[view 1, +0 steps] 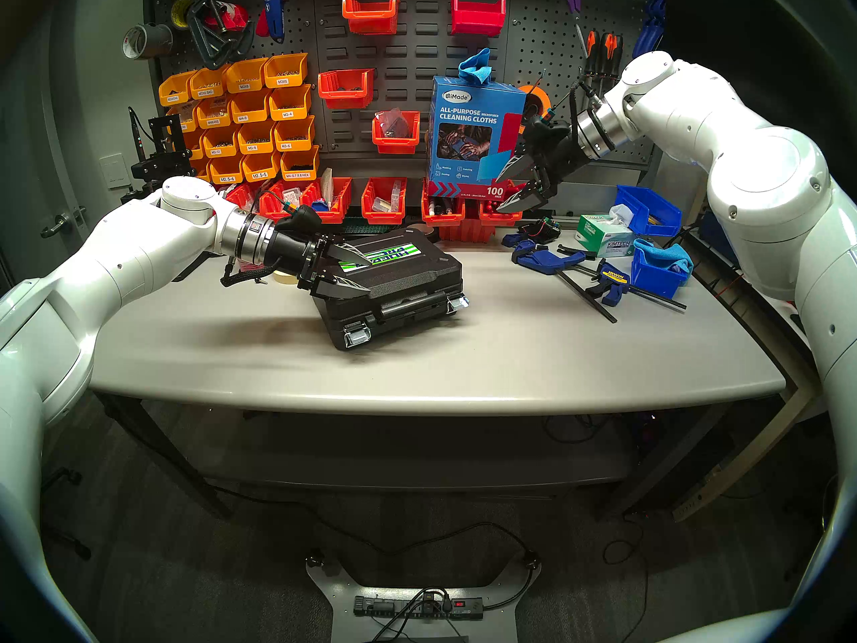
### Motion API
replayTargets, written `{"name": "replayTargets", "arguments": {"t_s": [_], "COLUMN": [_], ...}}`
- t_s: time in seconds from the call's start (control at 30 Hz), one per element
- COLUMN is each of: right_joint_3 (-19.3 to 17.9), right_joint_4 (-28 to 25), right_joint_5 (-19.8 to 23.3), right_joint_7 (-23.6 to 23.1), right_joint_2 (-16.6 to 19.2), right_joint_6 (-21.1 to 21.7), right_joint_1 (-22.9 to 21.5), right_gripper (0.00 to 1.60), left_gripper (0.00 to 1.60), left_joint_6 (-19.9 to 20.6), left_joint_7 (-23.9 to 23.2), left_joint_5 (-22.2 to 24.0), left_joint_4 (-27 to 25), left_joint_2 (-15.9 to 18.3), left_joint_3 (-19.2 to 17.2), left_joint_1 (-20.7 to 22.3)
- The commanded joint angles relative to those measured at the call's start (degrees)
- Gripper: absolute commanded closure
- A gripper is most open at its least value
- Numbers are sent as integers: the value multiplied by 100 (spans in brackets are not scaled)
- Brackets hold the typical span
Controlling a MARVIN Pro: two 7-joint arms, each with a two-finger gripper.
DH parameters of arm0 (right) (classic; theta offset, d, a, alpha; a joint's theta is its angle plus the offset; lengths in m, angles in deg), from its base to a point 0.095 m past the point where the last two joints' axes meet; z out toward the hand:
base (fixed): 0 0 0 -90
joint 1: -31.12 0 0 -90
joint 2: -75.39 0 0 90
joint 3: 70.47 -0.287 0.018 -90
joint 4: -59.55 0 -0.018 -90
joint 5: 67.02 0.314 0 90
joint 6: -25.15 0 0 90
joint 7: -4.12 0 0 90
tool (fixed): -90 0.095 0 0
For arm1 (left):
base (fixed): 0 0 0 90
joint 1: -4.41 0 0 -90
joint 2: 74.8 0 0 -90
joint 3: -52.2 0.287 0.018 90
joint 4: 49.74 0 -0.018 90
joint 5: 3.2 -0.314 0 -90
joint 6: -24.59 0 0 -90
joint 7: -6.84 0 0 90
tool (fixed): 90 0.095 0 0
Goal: Open the tool box
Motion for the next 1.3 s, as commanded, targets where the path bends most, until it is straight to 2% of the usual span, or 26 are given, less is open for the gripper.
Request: {"name": "replayTargets", "arguments": {"t_s": [0.0,0.33,0.53,0.77,0.87,0.9,0.93,1.0,1.1,1.13,1.27], "right_joint_3": [-45,-55,-58,-63,-64,-65,-65,-66,-66,-66,-67], "right_joint_4": [19,18,18,18,18,18,18,18,18,18,18], "right_joint_5": [42,35,34,35,35,35,35,34,34,33,32], "right_joint_7": [39,39,39,40,41,41,41,41,42,42,42], "right_joint_2": [98,100,100,100,100,100,100,100,100,100,101], "right_joint_6": [17,16,16,16,17,17,17,17,17,17,17], "right_joint_1": [-132,-131,-130,-125,-123,-123,-123,-124,-124,-124,-126], "right_gripper": [0,0,0,0,0,0,0,0,0,0,0], "left_gripper": [0,0,0,0,0,0,0,0,0,0,0], "left_joint_6": [-15,-16,-458,-625,-679,-669,-671,-678,-630,-646,-546], "left_joint_7": [-14,-20,-191,-268,-268,-268,-268,-268,-268,-268,-268], "left_joint_5": [-8,-11,-251,-352,-428,-469,-468,-504,-522,-525,-667], "left_joint_4": [25,31,-34,-190,-381,-488,-542,-791,-1199,-1148,-1649], "left_joint_2": [10,6,187,457,562,599,621,706,804,745,837], "left_joint_3": [0,-3,-45,-255,-335,-485,-371,-393,-388,-354,-166], "left_joint_1": [4,4,298,750,933,876,1018,1097,1165,1216,1272]}}
